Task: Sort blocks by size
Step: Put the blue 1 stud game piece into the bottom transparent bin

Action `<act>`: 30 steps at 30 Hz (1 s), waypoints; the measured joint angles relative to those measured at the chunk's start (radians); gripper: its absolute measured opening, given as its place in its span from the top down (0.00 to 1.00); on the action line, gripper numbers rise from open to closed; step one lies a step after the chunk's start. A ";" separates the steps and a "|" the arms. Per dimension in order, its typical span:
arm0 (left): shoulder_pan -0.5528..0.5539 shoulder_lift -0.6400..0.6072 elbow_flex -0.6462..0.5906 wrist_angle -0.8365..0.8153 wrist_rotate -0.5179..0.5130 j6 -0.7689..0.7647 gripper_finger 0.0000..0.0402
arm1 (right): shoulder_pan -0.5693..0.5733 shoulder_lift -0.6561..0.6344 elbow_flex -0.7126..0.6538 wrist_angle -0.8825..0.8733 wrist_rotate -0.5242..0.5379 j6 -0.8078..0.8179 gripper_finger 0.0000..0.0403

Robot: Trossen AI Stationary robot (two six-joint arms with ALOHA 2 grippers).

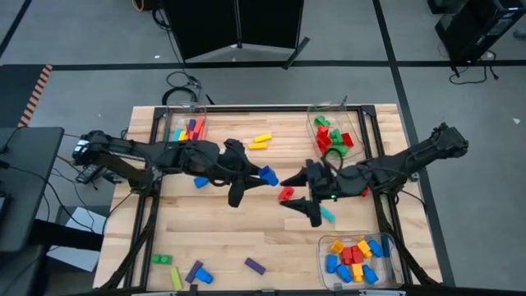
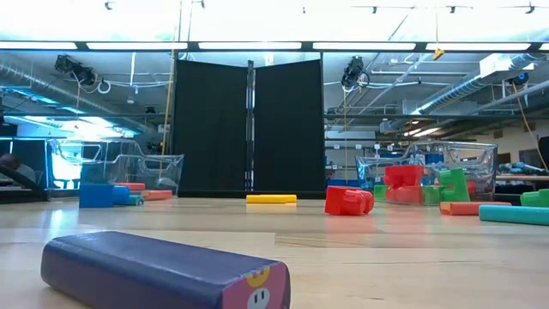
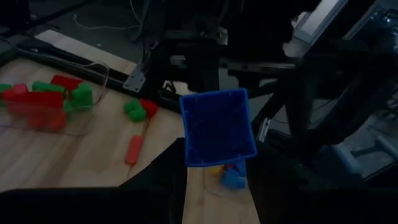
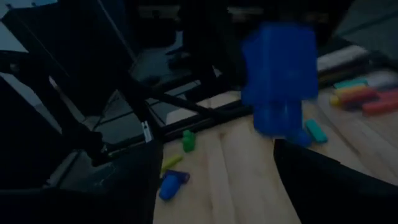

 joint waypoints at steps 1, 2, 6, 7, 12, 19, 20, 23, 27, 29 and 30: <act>0.000 0.002 0.000 -0.003 0.000 0.002 0.64 | -0.009 0.014 0.000 0.026 -0.003 -0.022 0.21; 0.000 0.002 0.000 -0.011 -0.001 0.002 0.64 | -0.015 0.024 -0.001 0.033 -0.006 -0.042 0.20; 0.001 0.006 0.000 -0.017 0.002 0.002 0.64 | -0.047 0.048 -0.002 0.058 -0.027 -0.057 0.18; 0.002 0.007 0.000 -0.018 0.000 0.002 0.64 | -0.056 0.053 -0.002 0.051 -0.037 -0.053 0.18; 0.003 0.009 0.000 -0.007 -0.011 0.012 0.64 | -0.089 0.075 -0.002 0.066 -0.063 -0.053 0.21; 0.006 0.016 -0.003 -0.014 0.023 0.015 0.64 | -0.117 0.094 0.000 0.045 -0.036 -0.050 0.24; 0.006 0.014 -0.002 -0.013 0.020 0.016 0.64 | -0.116 0.094 0.001 0.033 -0.047 -0.043 0.25; 0.006 0.013 -0.002 -0.027 0.020 0.016 0.64 | -0.118 0.087 0.001 0.006 -0.056 -0.033 0.26; 0.006 0.013 -0.002 -0.027 0.020 0.017 0.64 | -0.132 0.091 0.001 0.042 -0.055 -0.045 0.28; 0.006 0.013 -0.002 -0.023 0.020 0.017 0.64 | -0.141 0.096 0.001 0.060 -0.076 -0.045 0.28; 0.007 0.013 -0.002 -0.019 0.020 0.018 0.64 | -0.147 0.098 0.001 0.060 -0.091 -0.045 0.28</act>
